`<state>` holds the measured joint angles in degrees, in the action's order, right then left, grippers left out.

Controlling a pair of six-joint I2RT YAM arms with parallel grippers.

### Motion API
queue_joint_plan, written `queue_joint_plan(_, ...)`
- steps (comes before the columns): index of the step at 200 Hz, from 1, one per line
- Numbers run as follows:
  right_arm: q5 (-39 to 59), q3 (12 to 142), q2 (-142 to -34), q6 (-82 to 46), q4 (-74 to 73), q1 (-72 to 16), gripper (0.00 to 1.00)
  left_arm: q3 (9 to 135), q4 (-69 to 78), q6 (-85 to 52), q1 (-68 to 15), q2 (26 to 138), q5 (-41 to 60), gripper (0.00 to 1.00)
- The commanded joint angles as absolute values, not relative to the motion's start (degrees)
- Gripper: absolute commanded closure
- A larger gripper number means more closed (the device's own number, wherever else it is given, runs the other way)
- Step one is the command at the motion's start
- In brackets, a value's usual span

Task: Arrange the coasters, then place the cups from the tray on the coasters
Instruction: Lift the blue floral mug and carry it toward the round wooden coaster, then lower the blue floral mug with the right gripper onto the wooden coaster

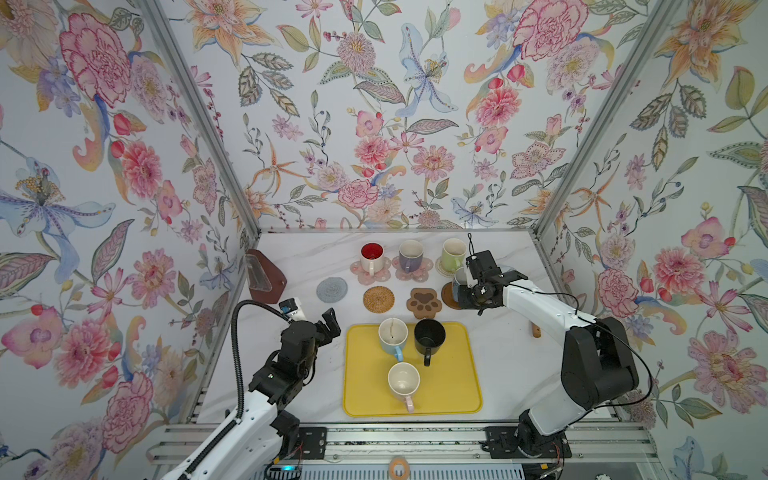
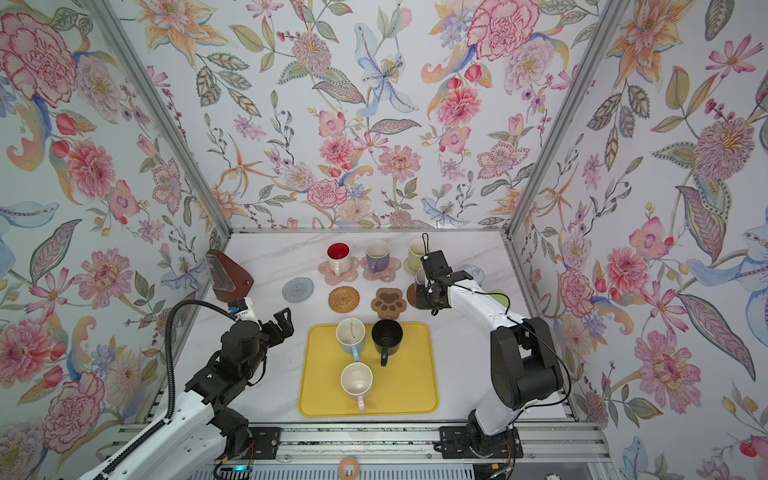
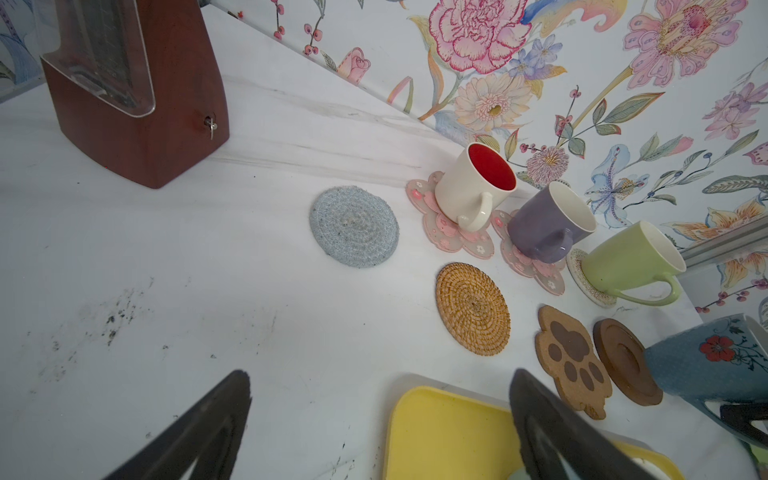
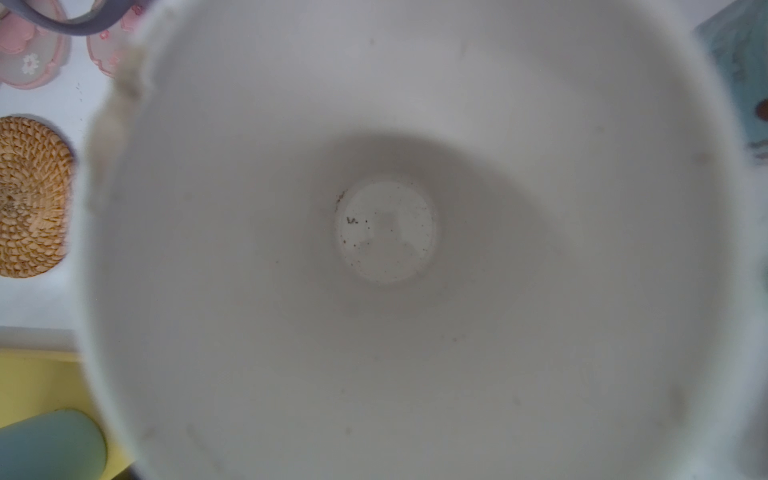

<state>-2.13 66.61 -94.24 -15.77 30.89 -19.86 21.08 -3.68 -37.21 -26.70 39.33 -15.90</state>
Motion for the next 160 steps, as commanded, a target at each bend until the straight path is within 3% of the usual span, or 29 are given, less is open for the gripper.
queue_joint_plan(1, -1.8, 69.4, -94.8, -14.4, 27.3, -19.3, 1.00, 20.9, -5.8, -37.8, -26.0, 38.5, -17.2, 0.01)
queue_joint_plan(160, -1.1, 68.9, -98.4, -14.2, 24.6, -18.4, 1.00, 20.7, -5.9, -38.1, -26.1, 38.5, -17.3, 0.01)
